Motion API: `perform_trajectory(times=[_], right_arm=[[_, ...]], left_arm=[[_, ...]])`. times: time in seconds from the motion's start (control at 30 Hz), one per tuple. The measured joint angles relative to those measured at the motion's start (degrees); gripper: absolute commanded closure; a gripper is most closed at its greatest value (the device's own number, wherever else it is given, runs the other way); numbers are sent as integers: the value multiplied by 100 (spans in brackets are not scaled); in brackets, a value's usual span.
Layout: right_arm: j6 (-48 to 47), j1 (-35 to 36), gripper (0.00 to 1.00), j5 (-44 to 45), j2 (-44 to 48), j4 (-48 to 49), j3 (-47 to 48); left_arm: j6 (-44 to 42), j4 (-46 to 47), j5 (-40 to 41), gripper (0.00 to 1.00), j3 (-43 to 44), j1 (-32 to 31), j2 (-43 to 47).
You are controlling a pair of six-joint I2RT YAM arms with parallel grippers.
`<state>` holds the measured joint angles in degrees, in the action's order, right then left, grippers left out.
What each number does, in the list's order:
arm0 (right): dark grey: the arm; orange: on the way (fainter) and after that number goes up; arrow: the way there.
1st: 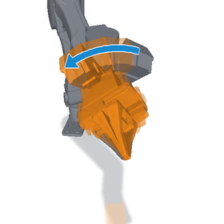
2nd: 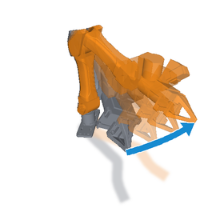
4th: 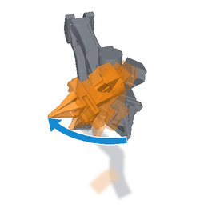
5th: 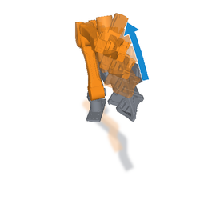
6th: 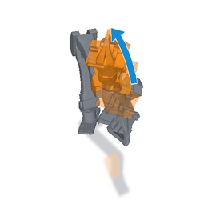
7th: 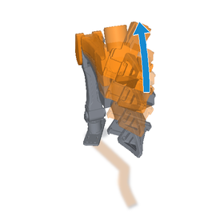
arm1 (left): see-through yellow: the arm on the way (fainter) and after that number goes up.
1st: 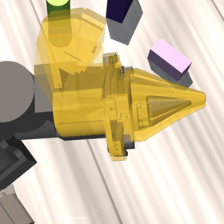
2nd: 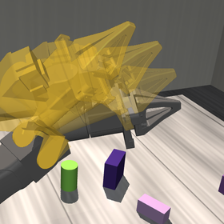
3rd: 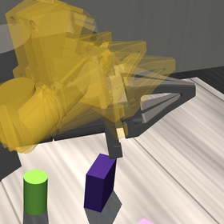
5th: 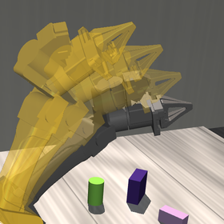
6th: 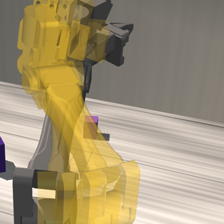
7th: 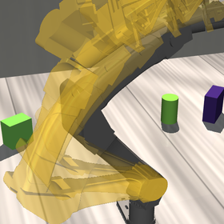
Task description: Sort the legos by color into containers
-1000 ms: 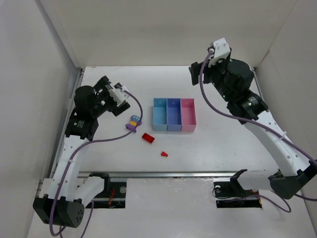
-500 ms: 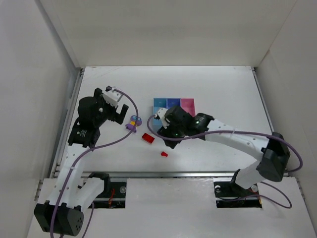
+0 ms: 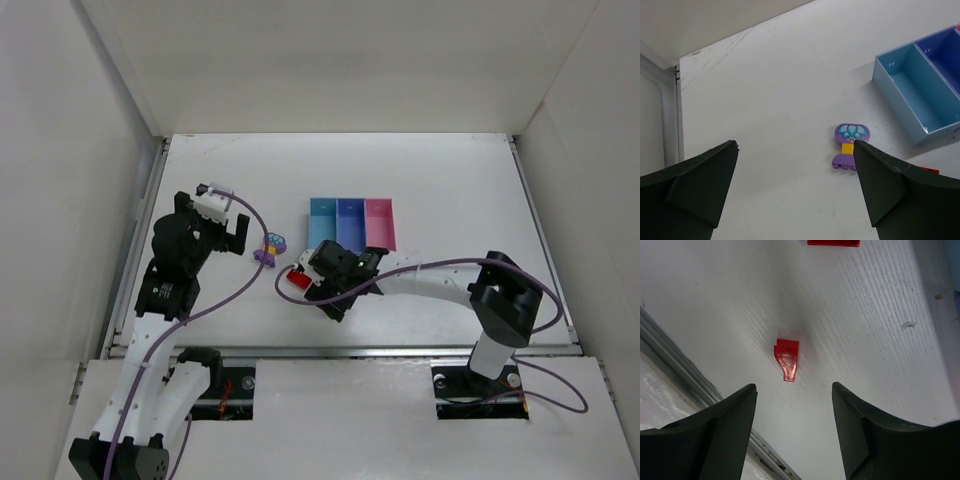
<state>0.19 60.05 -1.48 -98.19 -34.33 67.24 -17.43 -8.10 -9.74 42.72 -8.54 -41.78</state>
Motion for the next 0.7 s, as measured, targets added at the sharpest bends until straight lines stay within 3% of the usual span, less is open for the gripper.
perform_trajectory(times=[0.33, 0.6, 0.7], right_arm=[[118, 0, 54, 37, -380, 638, -74], [142, 52, 55, 210, -629, 743, -74], [153, 76, 74, 269, -612, 774, -111]], left_arm=[[328, 221, 260, 0, -118, 0, -79], [407, 256, 472, 0, -190, 0, -129], [404, 269, 518, 0, -192, 0, -129]])
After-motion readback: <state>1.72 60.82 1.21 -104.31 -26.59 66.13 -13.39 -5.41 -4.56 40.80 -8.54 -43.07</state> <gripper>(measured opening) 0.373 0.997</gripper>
